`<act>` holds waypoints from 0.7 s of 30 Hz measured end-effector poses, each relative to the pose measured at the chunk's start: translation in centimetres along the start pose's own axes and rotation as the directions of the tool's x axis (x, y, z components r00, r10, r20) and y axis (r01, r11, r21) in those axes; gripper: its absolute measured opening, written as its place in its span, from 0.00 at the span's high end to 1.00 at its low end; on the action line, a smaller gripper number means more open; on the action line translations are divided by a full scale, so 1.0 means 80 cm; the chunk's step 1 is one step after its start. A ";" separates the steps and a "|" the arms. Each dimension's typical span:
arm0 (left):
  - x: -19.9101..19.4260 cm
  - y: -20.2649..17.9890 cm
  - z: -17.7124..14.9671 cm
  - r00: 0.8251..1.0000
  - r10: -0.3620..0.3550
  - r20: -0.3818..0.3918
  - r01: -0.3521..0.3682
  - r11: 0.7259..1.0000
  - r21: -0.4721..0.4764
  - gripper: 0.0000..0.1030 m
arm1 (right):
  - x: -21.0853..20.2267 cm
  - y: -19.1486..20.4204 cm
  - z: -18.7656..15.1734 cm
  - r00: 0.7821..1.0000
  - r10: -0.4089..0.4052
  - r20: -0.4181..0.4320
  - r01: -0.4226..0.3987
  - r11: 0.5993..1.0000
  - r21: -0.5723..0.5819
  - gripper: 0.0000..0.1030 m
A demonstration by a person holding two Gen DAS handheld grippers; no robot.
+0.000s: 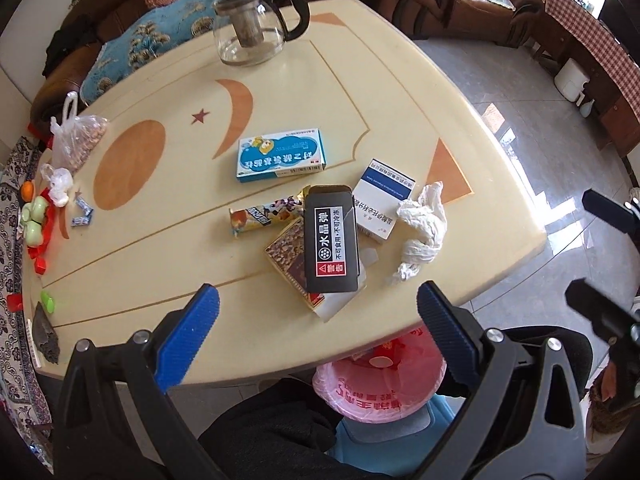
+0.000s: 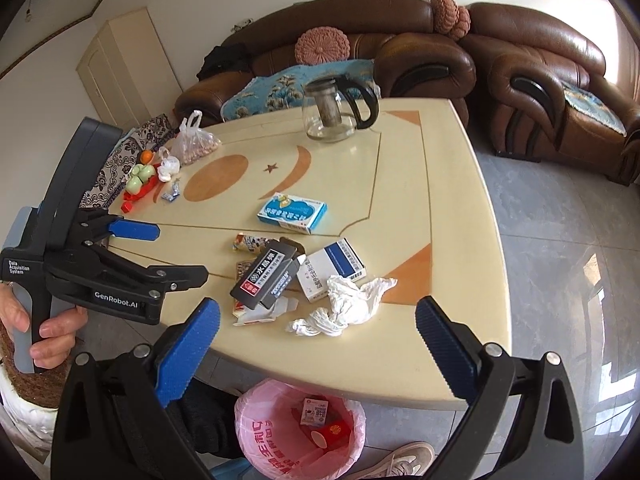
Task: Collect trash
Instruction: 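Raise both tools from the bin back toward the table, then grasp the black box with the left tool while the right tool grasps the white tissue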
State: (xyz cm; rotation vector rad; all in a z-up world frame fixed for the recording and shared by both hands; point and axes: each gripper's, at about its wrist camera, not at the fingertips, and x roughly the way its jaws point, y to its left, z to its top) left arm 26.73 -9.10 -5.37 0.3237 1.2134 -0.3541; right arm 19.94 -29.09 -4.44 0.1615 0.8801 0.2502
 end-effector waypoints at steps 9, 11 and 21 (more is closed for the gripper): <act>0.070 0.000 0.021 0.996 -0.021 -0.087 0.021 1.000 -0.005 0.06 | 0.076 -0.011 -0.010 0.995 0.008 -0.100 -0.008 1.000 -0.002 0.07; 0.084 0.000 0.025 0.994 -0.028 -0.104 0.027 1.000 -0.010 0.06 | 0.091 -0.012 -0.012 0.993 0.001 -0.115 -0.002 1.000 -0.007 0.07; 0.138 0.003 0.041 0.984 -0.069 -0.164 0.064 0.997 -0.036 0.06 | 0.183 -0.026 -0.041 0.980 -0.033 -0.197 0.030 0.999 -0.017 0.07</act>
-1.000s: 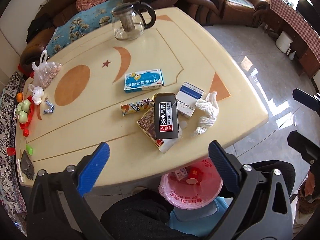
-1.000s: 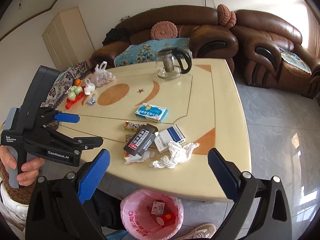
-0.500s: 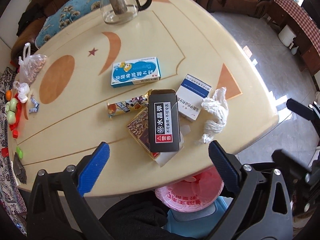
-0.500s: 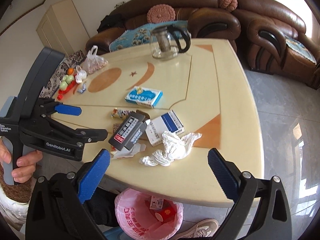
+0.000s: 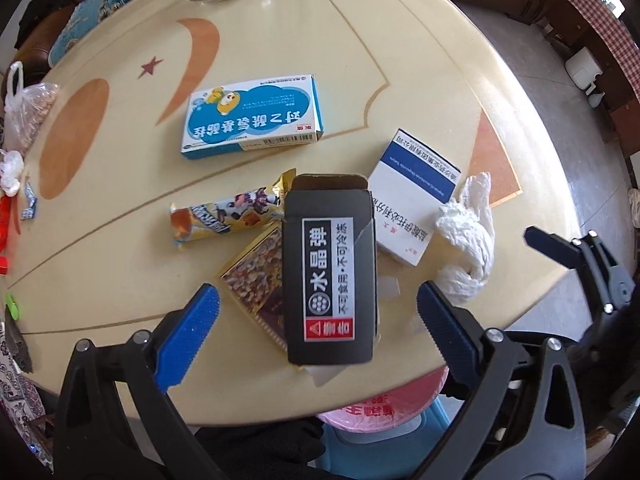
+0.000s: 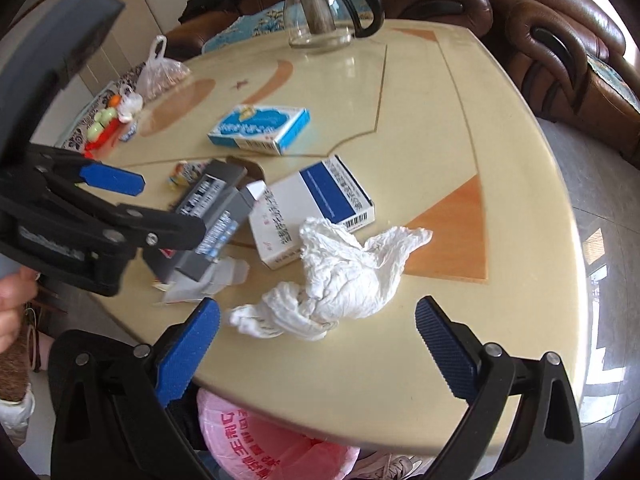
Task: Collect trash
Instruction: 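Grasp the black box with the left tool while the right tool grasps the white tissue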
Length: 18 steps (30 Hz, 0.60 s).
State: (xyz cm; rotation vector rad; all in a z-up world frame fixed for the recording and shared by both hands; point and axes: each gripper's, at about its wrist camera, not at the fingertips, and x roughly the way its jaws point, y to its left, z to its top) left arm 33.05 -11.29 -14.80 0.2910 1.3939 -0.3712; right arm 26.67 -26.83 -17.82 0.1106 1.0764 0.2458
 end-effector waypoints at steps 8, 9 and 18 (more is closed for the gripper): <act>0.021 0.007 0.010 1.000 -0.030 -0.002 0.030 0.999 -0.025 0.06 | 0.031 -0.005 -0.001 1.000 0.002 -0.008 -0.002 1.000 -0.001 0.07; 0.024 0.008 0.011 1.000 -0.031 -0.004 0.031 0.999 -0.026 0.06 | 0.035 -0.006 -0.001 1.000 -0.002 -0.010 0.002 1.000 0.001 0.07; 0.045 0.016 0.022 0.999 -0.033 -0.033 0.032 0.999 -0.024 0.36 | 0.033 0.000 -0.004 0.997 -0.060 0.051 0.063 0.996 -0.057 0.63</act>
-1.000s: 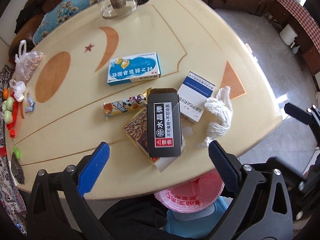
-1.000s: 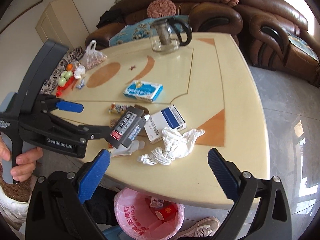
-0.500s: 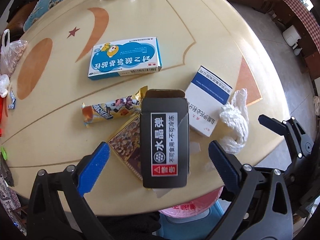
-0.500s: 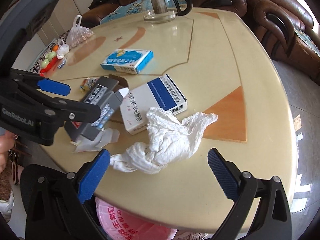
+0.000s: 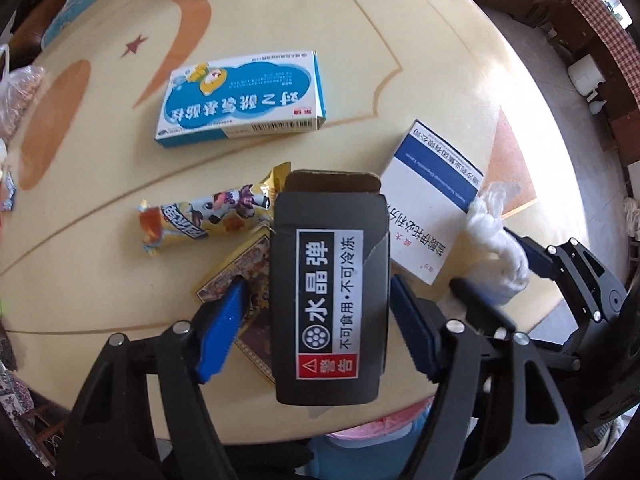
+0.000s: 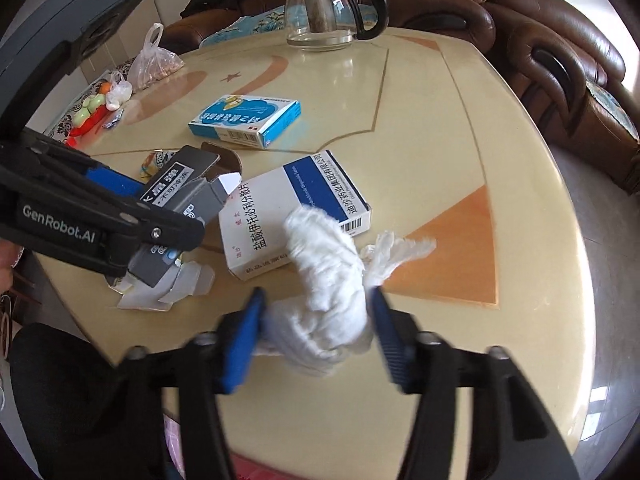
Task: Collect trash
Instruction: 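Grasp the black box with the left tool while the right tool grasps the white tissue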
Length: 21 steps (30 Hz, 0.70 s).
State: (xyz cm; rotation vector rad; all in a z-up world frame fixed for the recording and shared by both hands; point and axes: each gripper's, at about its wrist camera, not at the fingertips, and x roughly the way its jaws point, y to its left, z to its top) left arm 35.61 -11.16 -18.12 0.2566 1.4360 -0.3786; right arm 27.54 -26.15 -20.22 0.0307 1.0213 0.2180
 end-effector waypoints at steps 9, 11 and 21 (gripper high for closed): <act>-0.003 -0.004 -0.008 1.000 0.001 0.016 -0.001 1.000 -0.005 0.49 | -0.012 -0.001 0.002 1.000 -0.022 0.022 0.022 1.000 -0.009 0.72; -0.011 0.000 -0.014 1.000 0.002 0.030 -0.002 1.000 -0.014 0.49 | -0.021 0.001 0.003 0.999 -0.020 0.038 0.021 1.000 -0.012 0.72; -0.096 0.011 -0.064 0.986 0.045 0.160 -0.042 0.999 -0.023 0.49 | -0.083 0.021 0.013 0.996 -0.062 0.069 0.065 0.997 -0.038 0.72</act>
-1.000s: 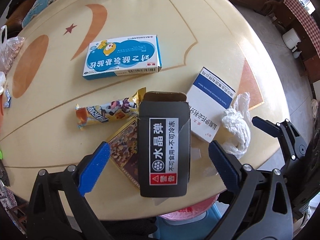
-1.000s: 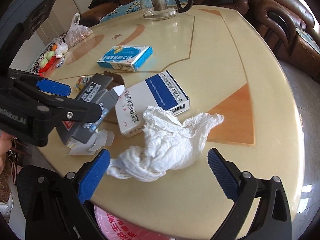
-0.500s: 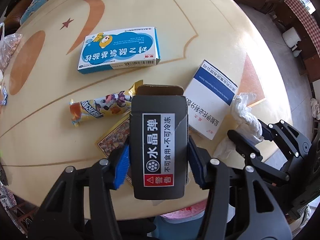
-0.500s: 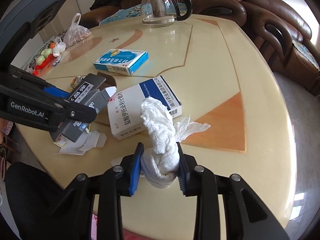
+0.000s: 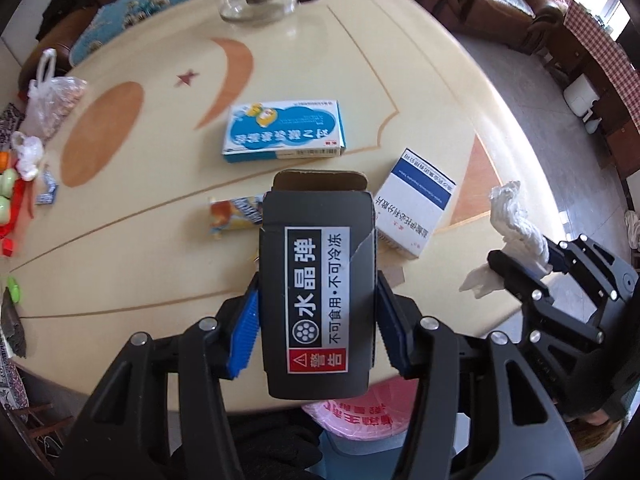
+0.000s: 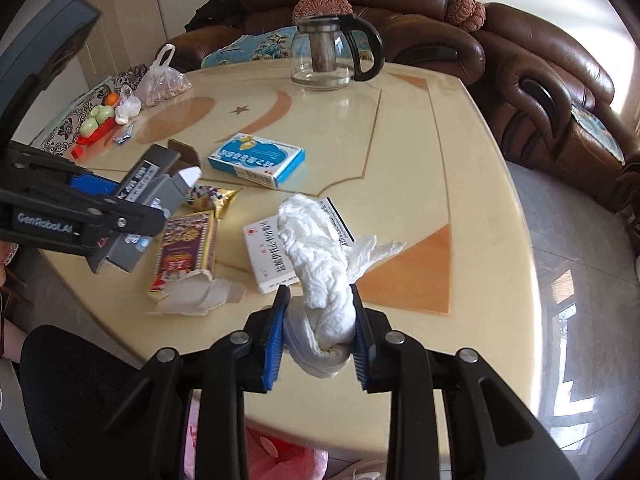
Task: Collect trash
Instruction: 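Grasp the black box with the left tool while the right tool grasps the white tissue, then carry the black box and tissue with both tools over the pink trash bin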
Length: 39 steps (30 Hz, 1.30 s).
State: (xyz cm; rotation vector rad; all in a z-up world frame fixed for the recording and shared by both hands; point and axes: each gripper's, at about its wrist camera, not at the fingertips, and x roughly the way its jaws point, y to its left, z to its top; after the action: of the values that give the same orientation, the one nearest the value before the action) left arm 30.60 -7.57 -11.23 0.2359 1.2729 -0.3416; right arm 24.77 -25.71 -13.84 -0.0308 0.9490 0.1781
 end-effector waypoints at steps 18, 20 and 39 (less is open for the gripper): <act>-0.105 0.000 -0.115 0.990 0.009 0.140 -0.010 1.000 0.002 0.49 | -0.155 0.073 -0.016 0.993 -0.013 0.114 0.023 0.996 -0.086 0.72; -0.113 -0.001 -0.128 0.988 0.016 0.151 -0.016 1.000 0.001 0.49 | -0.166 0.082 -0.020 0.992 -0.015 0.124 0.027 0.994 -0.101 0.72; -0.133 -0.002 -0.207 0.983 0.008 0.182 -0.010 1.000 0.010 0.49 | -0.226 0.141 -0.063 0.987 0.006 0.158 0.019 0.987 -0.158 0.72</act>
State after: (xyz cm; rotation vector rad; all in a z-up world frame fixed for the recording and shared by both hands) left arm 13.10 -0.51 -5.62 0.2146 1.0893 -0.3545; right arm 8.55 -17.64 -1.52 -0.1652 0.7742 0.2466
